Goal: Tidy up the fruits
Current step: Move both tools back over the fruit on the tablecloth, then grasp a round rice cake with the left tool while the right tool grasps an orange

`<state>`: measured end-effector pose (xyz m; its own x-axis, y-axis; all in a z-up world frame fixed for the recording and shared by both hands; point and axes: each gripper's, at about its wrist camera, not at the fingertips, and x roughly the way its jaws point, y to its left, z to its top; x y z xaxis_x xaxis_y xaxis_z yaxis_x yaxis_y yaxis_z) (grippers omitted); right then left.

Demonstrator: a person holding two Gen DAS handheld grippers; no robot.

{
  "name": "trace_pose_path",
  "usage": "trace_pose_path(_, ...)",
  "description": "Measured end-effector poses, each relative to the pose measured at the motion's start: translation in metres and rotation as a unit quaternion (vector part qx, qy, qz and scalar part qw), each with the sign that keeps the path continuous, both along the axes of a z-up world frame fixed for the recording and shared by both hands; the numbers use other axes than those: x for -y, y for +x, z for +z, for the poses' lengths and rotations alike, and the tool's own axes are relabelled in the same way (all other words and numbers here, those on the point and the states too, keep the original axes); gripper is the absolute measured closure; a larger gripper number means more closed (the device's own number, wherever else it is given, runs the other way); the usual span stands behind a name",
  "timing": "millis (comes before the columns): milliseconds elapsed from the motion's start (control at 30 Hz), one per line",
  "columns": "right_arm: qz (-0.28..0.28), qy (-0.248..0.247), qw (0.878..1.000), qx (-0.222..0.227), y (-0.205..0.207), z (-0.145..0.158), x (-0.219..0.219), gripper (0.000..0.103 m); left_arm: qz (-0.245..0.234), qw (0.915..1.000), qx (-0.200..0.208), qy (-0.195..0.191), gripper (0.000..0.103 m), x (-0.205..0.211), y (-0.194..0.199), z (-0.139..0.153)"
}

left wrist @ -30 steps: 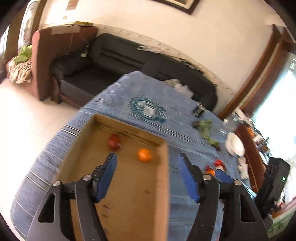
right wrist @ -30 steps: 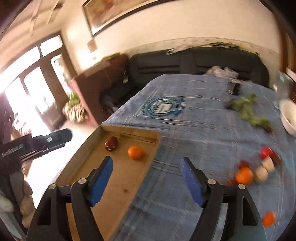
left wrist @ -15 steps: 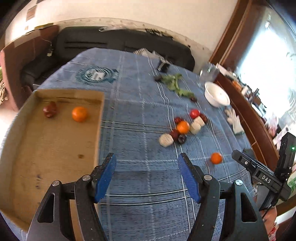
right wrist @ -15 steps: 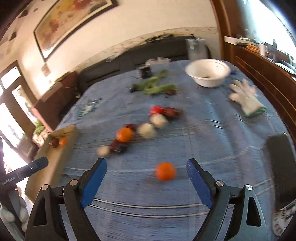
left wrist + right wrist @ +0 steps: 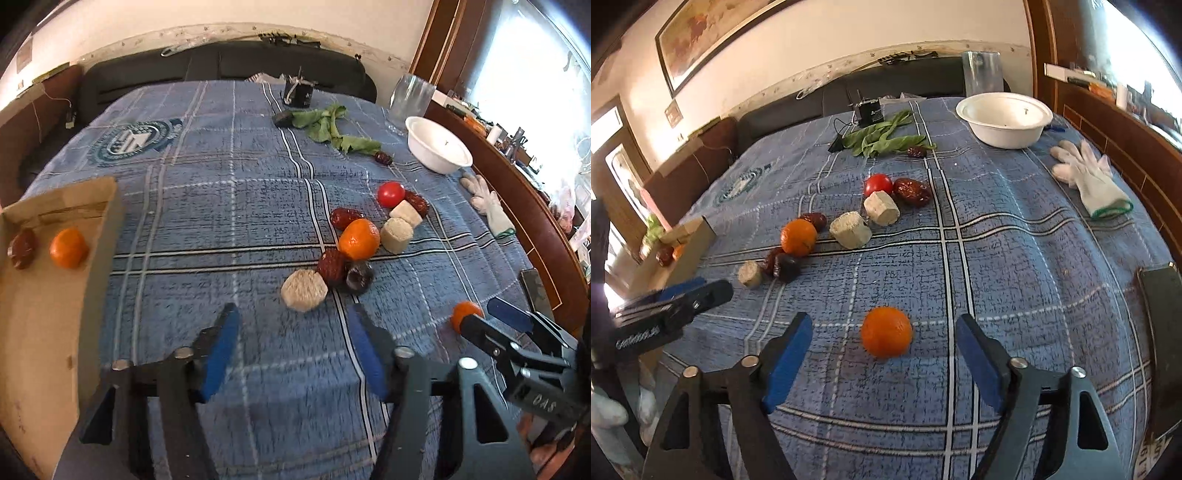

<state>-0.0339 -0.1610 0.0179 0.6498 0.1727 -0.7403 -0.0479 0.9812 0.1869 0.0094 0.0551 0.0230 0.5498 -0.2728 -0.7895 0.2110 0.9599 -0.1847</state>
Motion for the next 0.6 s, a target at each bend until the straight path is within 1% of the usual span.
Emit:
trace_pose_path(167, 0.009, -0.001, 1.0, -0.003, 0.003, -0.007, 0.001, 0.035, -0.016, 0.9997, 0.008, 0.017, 0.051, 0.013, 0.012, -0.009)
trace_pose_path(233, 0.011, 0.007, 1.0, -0.008, 0.005, -0.01, 0.002, 0.035, -0.021, 0.9995, 0.005, 0.021, 0.051, 0.018, 0.015, -0.013)
trace_pose_path(333, 0.015, 0.019, 1.0, -0.012, 0.007, -0.011, 0.005, 0.035, -0.026, 0.9988, 0.017, 0.038, 0.051, 0.024, 0.016, -0.014)
trace_pose_path(467, 0.019, 0.023, 0.999, -0.016, 0.008, -0.012, 0.004, 0.035, -0.027, 0.9985, 0.024, 0.04, 0.051, 0.026, 0.016, -0.014)
trace_pose_path(533, 0.021, 0.017, 1.0, -0.016, 0.009, -0.012, 0.002, 0.035, -0.024, 0.9985, 0.025, 0.043, 0.057, 0.025, 0.016, -0.014)
trace_pose_path(600, 0.021, 0.011, 1.0, -0.017, 0.009, -0.013, 0.001, 0.035, -0.022, 0.9981, 0.027, 0.05, 0.058, 0.027, 0.015, -0.015)
